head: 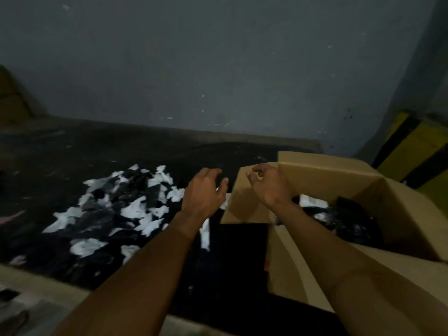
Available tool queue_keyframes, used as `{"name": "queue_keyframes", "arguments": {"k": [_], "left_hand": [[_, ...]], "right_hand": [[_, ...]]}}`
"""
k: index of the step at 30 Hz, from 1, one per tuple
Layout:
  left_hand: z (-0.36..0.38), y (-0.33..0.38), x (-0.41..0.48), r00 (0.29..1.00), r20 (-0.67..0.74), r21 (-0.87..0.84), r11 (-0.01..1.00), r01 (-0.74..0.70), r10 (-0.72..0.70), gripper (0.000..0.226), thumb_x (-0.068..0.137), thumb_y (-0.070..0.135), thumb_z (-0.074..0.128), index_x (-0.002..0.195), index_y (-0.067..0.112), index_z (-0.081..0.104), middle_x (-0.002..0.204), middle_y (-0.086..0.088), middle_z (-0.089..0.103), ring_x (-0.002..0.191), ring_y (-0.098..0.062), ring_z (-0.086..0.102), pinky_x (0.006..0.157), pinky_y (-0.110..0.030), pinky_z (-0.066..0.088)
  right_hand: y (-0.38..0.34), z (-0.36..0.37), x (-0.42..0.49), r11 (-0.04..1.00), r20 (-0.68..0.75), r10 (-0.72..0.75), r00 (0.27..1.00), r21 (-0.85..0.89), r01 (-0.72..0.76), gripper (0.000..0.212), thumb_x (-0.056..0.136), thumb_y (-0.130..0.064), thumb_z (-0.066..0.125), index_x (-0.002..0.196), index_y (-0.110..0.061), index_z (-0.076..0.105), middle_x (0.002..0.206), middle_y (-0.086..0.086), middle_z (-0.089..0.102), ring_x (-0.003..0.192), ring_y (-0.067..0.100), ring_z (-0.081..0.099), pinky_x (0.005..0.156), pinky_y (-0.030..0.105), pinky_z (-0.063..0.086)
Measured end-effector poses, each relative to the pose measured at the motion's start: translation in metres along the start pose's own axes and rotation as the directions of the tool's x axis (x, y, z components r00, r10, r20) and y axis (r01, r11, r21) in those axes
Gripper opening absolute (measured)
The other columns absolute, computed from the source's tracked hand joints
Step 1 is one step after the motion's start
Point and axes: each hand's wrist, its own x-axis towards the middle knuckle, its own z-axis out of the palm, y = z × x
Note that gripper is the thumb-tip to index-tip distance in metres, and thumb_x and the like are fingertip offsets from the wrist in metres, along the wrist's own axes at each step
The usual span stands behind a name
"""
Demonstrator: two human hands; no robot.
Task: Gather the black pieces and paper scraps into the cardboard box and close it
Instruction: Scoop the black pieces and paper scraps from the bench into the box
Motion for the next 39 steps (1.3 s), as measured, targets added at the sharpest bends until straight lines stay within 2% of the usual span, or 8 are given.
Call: {"name": "queue_keyframes", "arguments": {"k": [11, 17, 21, 24, 28, 33, 36, 39], "left_hand": [[-0.097, -0.192, -0.094, 0.989, 0.0, 0.016, 0.989, 0.15, -0.15, 0.037, 0.094, 0.036, 0.052, 0.122, 0.014, 0.06, 0.121, -0.01, 0.06, 0.109, -0.026, 0.058, 0.09, -0.039, 0.049], [-0.075, -0.246, -0.133, 0.98, 0.041, -0.033, 0.98, 0.195, -0.193, 0.034, 0.091, 0.029, 0.057, 0.118, 0.009, 0.061, 0.113, -0.013, 0.061, 0.099, -0.027, 0.061, 0.085, -0.043, 0.053], [-0.044, -0.264, -0.138, 0.965, 0.121, 0.006, 0.973, 0.232, -0.231, 0.039, 0.093, 0.033, 0.054, 0.125, 0.012, 0.056, 0.126, -0.011, 0.055, 0.114, -0.024, 0.054, 0.096, -0.04, 0.048], [-0.023, -0.271, -0.129, 0.97, 0.125, 0.021, 0.978, 0.209, -0.21, 0.039, 0.092, 0.027, 0.058, 0.125, 0.007, 0.055, 0.126, -0.015, 0.054, 0.116, -0.028, 0.051, 0.097, -0.036, 0.044], [0.007, -0.286, -0.107, 0.969, 0.156, 0.019, 0.981, 0.194, -0.194, 0.036, 0.089, 0.022, 0.061, 0.12, 0.004, 0.058, 0.12, -0.018, 0.057, 0.113, -0.032, 0.053, 0.098, -0.038, 0.044], [0.04, -0.305, -0.067, 0.962, 0.226, 0.041, 0.989, 0.145, -0.151, 0.046, 0.091, 0.018, 0.059, 0.135, 0.011, 0.049, 0.138, -0.019, 0.045, 0.128, -0.034, 0.042, 0.107, -0.041, 0.038], [0.055, -0.313, -0.044, 0.948, 0.313, 0.046, 0.998, 0.038, -0.051, 0.056, 0.091, 0.01, 0.058, 0.143, 0.011, 0.039, 0.15, -0.018, 0.032, 0.139, -0.033, 0.028, 0.115, -0.039, 0.025], [0.07, -0.326, -0.027, 0.908, 0.419, 0.047, 0.998, -0.042, 0.018, 0.062, 0.093, 0.008, 0.056, 0.148, 0.011, 0.029, 0.156, -0.016, 0.021, 0.143, -0.032, 0.02, 0.117, -0.034, 0.013]], "right_hand": [[-0.09, 0.185, -0.092, 0.998, 0.153, 0.01, 0.988, -0.06, 0.0, 0.031, 0.09, -0.04, 0.058, 0.11, -0.017, 0.064, 0.107, 0.007, 0.066, 0.1, 0.022, 0.062, 0.084, 0.03, 0.05], [-0.081, 0.238, -0.118, 0.989, 0.184, 0.1, 0.978, -0.13, -0.077, 0.037, 0.091, -0.04, 0.059, 0.122, -0.019, 0.058, 0.121, 0.014, 0.056, 0.112, 0.029, 0.055, 0.092, 0.032, 0.043], [-0.061, 0.261, -0.113, 0.975, 0.14, 0.158, 0.978, -0.18, -0.131, 0.037, 0.09, -0.042, 0.059, 0.12, -0.02, 0.058, 0.125, 0.017, 0.052, 0.118, 0.035, 0.05, 0.097, 0.039, 0.042], [-0.041, 0.276, -0.096, 0.961, 0.105, 0.195, 0.975, -0.221, -0.168, 0.044, 0.088, -0.045, 0.06, 0.124, -0.023, 0.054, 0.132, 0.019, 0.045, 0.123, 0.038, 0.043, 0.101, 0.045, 0.039], [-0.017, 0.291, -0.067, 0.9, 0.075, 0.335, 0.939, -0.319, -0.296, 0.07, 0.08, -0.065, 0.058, 0.14, -0.036, 0.036, 0.149, 0.023, 0.022, 0.134, 0.043, 0.027, 0.109, 0.053, 0.03], [0.006, 0.304, -0.029, 0.835, 0.195, 0.498, 0.845, -0.369, -0.407, 0.095, 0.062, -0.089, 0.05, 0.141, -0.058, 0.007, 0.156, 0.026, -0.007, 0.142, 0.048, 0.005, 0.114, 0.062, 0.01], [0.01, 0.319, -0.019, 0.85, 0.269, 0.487, 0.831, -0.362, -0.382, 0.095, 0.06, -0.09, 0.049, 0.141, -0.059, 0.009, 0.157, 0.022, -0.01, 0.144, 0.045, 0.0, 0.114, 0.062, 0.007], [0.013, 0.338, -0.02, 0.893, 0.293, 0.392, 0.872, -0.349, -0.284, 0.083, 0.07, -0.083, 0.051, 0.142, -0.052, 0.025, 0.158, 0.02, -0.001, 0.144, 0.043, 0.002, 0.115, 0.059, 0.008]]}}
